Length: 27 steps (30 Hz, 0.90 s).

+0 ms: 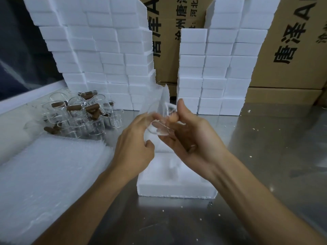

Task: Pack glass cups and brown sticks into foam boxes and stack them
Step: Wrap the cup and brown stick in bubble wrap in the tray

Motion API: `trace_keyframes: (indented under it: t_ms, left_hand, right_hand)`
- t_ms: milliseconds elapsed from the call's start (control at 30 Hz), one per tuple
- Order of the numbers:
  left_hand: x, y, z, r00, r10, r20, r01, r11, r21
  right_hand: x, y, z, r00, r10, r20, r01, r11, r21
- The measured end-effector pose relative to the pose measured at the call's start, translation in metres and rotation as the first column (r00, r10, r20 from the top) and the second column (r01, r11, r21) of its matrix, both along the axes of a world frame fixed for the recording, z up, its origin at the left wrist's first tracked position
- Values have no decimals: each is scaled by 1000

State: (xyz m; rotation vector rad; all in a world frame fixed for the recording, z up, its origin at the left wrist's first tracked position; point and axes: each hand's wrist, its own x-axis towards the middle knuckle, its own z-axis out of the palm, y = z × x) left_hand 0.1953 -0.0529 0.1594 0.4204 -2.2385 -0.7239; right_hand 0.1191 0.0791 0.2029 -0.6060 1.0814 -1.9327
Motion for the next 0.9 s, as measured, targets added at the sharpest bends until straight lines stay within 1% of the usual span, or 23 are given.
trace_keyframes:
  t_ms: [67,100,167,367,433,533,667,767,900]
  left_hand:
    - [-2,1,0,999,-37,-13,38,998,44]
    - [-2,1,0,999,-49,-25,50,998,43]
    - [-3,1,0,995,-84,-46,85,996,24]
    - [0,11,2,981,-191,19,192,981,-28]
    - [2,16,5,976,-214,47,217,975,-45]
    - [4,22,7,965,-242,97,252,962,-109]
    - [3,34,6,937,-301,174,334,921,-202]
    - [3,35,6,927,-318,197,358,908,-216]
    - [4,33,9,923,-326,205,363,914,-183]
  right_hand:
    - [-5,0,-3,997,-61,38,61,998,15]
    - [-8,-1,-5,995,-96,27,95,995,31]
    - [-14,-1,-10,988,-148,-54,152,986,75]
    - [-23,-3,-16,964,-174,-201,200,973,117]
    - [-27,-2,-17,963,-151,-223,180,977,115]
    - [-33,-1,-19,976,-99,-192,114,991,70]
    - [-35,-2,-23,987,-57,-152,58,998,2]
    - [-37,0,-24,991,-22,-130,15,998,-56]
    - [-42,1,-25,999,28,39,-20,980,-196]
